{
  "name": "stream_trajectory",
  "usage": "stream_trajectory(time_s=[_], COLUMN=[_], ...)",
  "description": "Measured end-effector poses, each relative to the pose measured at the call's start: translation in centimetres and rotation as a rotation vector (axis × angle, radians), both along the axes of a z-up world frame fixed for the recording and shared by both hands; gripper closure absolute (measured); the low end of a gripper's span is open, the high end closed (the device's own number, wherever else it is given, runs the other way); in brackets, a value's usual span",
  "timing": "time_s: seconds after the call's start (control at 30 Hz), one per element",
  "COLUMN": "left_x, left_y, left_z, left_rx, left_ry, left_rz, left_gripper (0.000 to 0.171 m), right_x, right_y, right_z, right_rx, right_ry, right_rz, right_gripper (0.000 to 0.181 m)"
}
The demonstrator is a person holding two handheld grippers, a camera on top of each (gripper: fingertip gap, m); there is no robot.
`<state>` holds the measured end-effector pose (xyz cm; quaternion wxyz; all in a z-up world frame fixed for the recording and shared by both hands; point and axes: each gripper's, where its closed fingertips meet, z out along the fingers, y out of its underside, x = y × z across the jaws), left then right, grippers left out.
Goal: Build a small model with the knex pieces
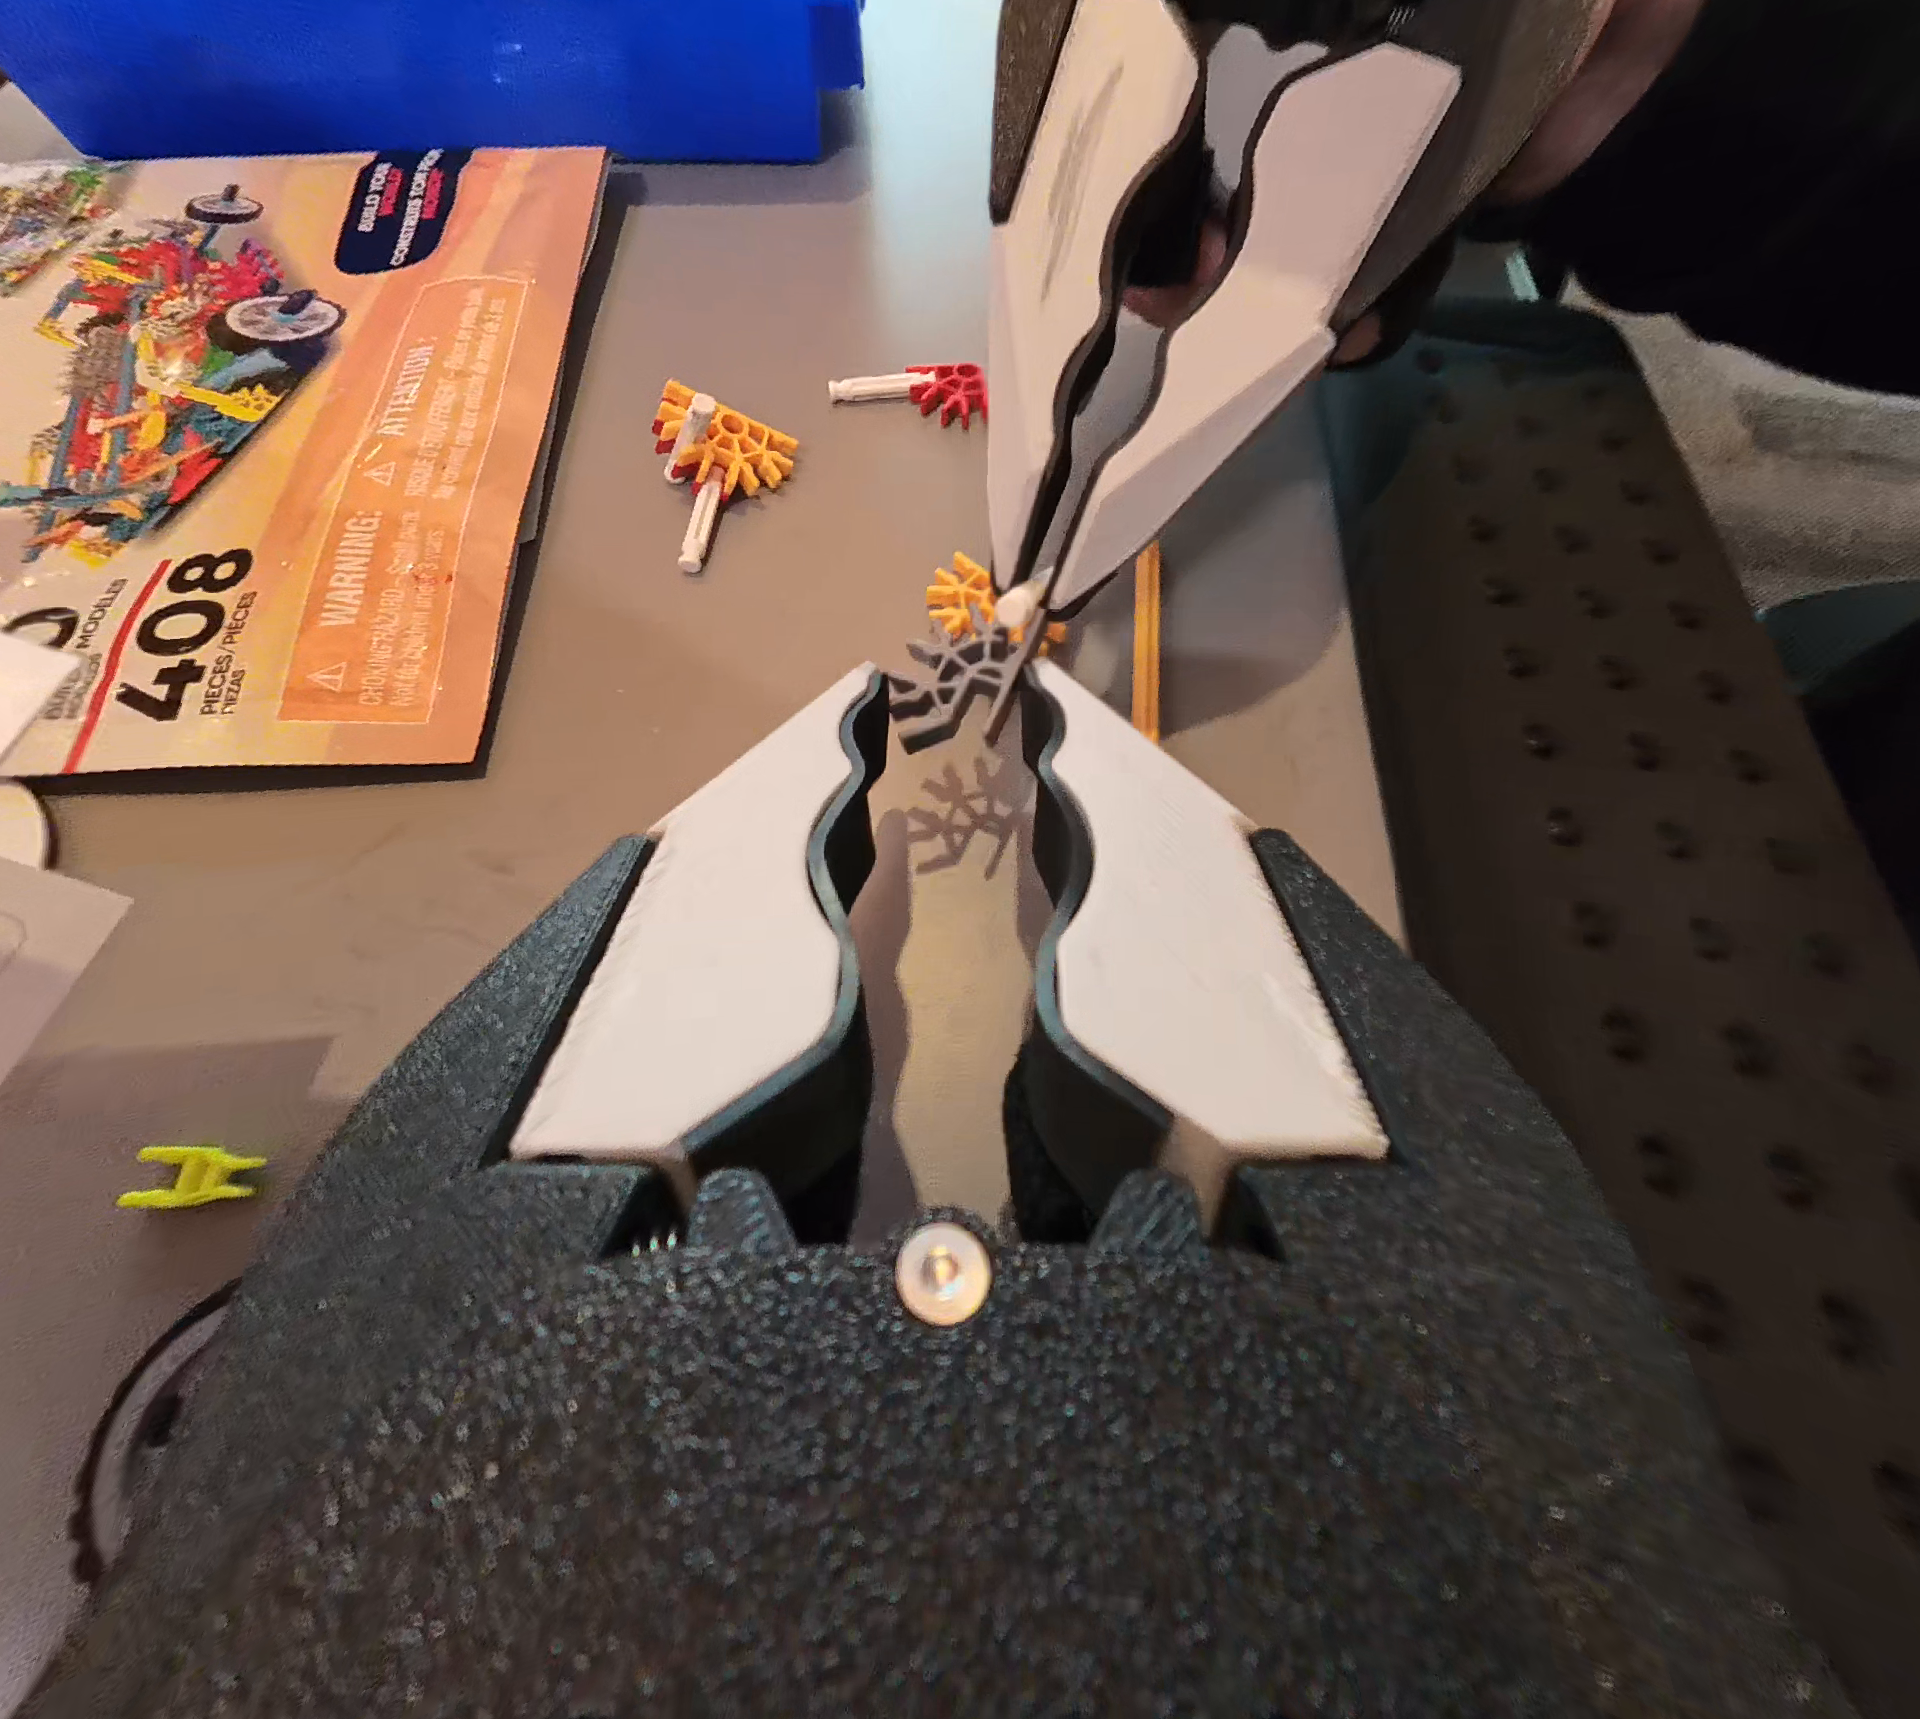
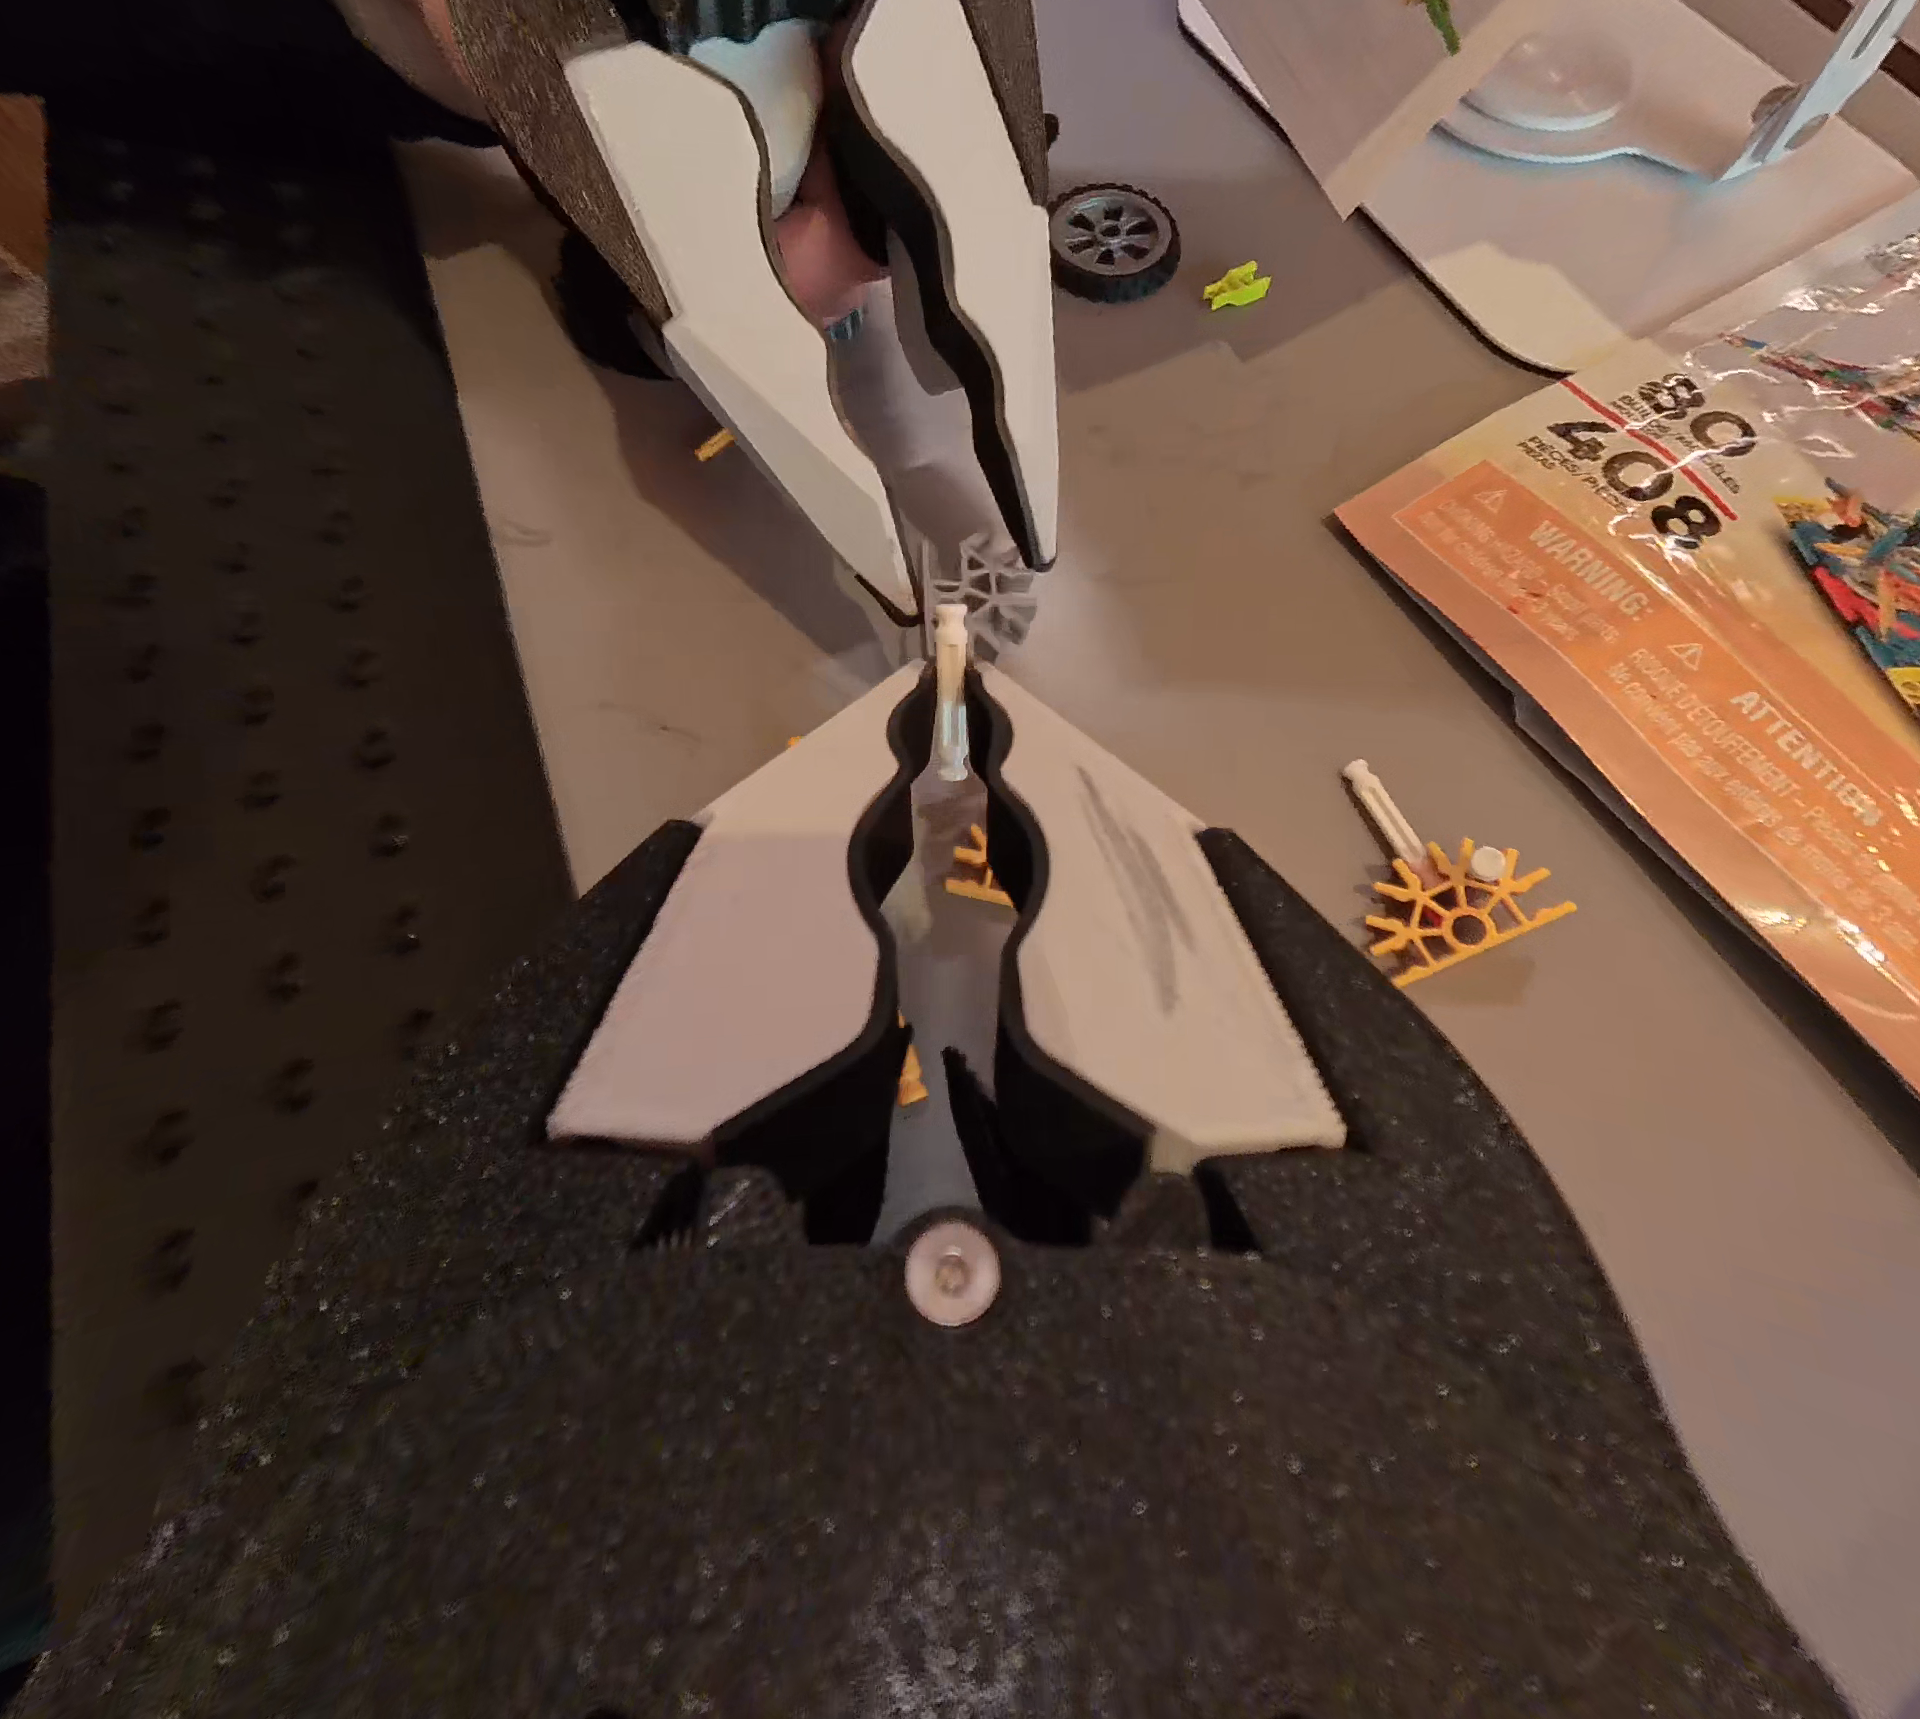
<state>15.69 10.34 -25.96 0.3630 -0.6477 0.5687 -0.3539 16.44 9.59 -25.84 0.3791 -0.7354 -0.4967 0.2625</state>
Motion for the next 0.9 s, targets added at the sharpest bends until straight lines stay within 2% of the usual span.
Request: stream_trajectory(time_s=[0.23,0.4,0.57,0.67,0.9], left_x=[0.2,-0.1,-1.1,-1.8,-3.0], left_y=[-0.3,-0.1,-0.8,-1.6,-1.6], left_z=[1.4,0.5,-2.7,-3.7,-3.7], left_rx=[-0.031,0.002,0.104,0.164,0.269], left_ry=[-0.080,-0.002,0.215,0.293,0.374], left_rz=[-0.016,-0.001,-0.006,-0.012,0.025], left_gripper=[0.149,0.149,0.149,0.149,0.153], right_x=[0.1,0.7,1.0,0.9,0.8], right_y=[-0.3,-0.3,-0.9,-1.5,-2.3], right_z=[0.3,0.2,-0.6,-0.9,-1.4], right_rx=[-0.015,-0.008,-0.006,-0.001,0.017], right_ry=[0.041,0.011,-0.059,-0.081,-0.129], right_rz=[-0.009,-0.028,-0.030,-0.024,-0.020], right_gripper=[0.177,0.177,0.177,0.177,0.177])
